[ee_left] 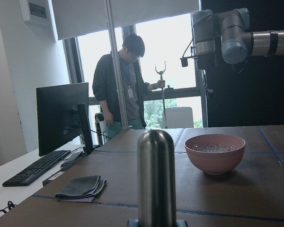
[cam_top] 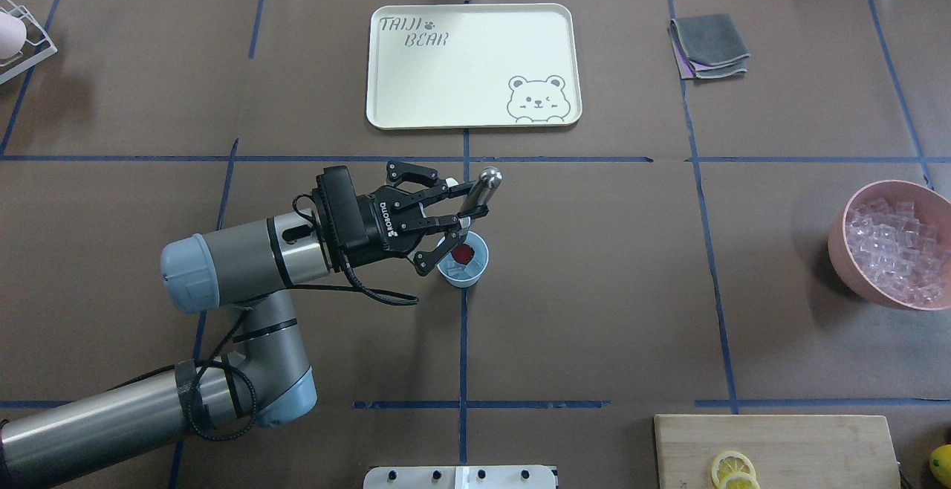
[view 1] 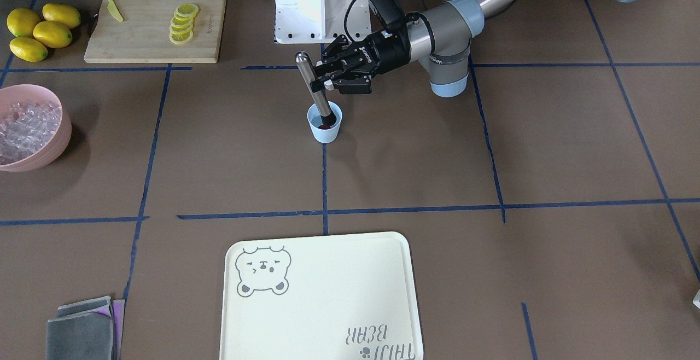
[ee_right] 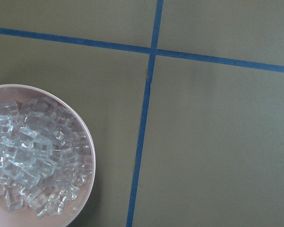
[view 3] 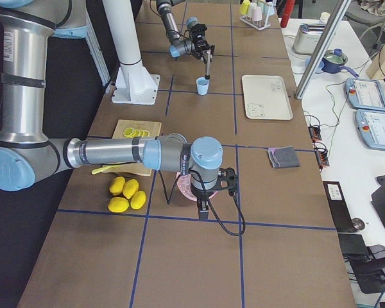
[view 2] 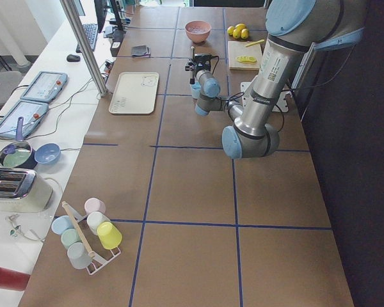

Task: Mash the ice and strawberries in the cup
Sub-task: 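Lower the muddler into the cup and press down on the contents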

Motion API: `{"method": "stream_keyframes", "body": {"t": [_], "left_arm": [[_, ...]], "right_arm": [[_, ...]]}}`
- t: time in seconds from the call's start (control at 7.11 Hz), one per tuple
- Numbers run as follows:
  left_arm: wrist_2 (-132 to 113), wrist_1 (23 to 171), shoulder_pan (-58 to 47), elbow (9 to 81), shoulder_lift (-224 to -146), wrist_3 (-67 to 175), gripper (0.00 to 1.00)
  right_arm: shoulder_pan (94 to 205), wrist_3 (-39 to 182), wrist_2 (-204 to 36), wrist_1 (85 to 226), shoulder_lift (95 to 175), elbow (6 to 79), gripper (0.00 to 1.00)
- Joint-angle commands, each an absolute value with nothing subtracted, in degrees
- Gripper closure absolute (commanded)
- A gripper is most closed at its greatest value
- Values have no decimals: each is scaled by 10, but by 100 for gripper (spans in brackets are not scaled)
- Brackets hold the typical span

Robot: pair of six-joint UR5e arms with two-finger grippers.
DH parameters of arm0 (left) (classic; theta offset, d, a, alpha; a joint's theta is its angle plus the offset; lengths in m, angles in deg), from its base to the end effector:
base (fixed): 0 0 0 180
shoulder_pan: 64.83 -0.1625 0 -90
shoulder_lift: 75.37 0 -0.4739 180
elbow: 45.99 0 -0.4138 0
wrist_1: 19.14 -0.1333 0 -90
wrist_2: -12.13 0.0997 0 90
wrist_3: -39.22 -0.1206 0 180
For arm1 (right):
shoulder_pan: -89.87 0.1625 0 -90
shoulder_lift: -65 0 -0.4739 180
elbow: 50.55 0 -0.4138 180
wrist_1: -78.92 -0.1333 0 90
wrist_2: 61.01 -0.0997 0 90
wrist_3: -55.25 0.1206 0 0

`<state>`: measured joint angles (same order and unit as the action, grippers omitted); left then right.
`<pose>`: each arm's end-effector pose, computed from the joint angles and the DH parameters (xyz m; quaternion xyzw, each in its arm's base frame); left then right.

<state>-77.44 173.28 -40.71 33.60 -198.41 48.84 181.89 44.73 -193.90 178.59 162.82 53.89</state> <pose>0.5674 -0.4011 0.2497 0.7026 0.5418 0.2146 0.4084 0.0667 -0.4393 0.6778 0.0153 -0.3660 -0.0593 0.9286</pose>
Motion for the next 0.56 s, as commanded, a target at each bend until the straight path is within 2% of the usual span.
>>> {"method": "stream_keyframes", "body": {"t": [0.0,0.42], "left_arm": [[-770,1741,-420,330,-1985,488,98],[-734,1755,-452,309,-1979,487,98]], "right_arm": [[1819,451,-1939,1786,1628,540,0],[1819,451,-1939,1786,1628,539,0]]}}
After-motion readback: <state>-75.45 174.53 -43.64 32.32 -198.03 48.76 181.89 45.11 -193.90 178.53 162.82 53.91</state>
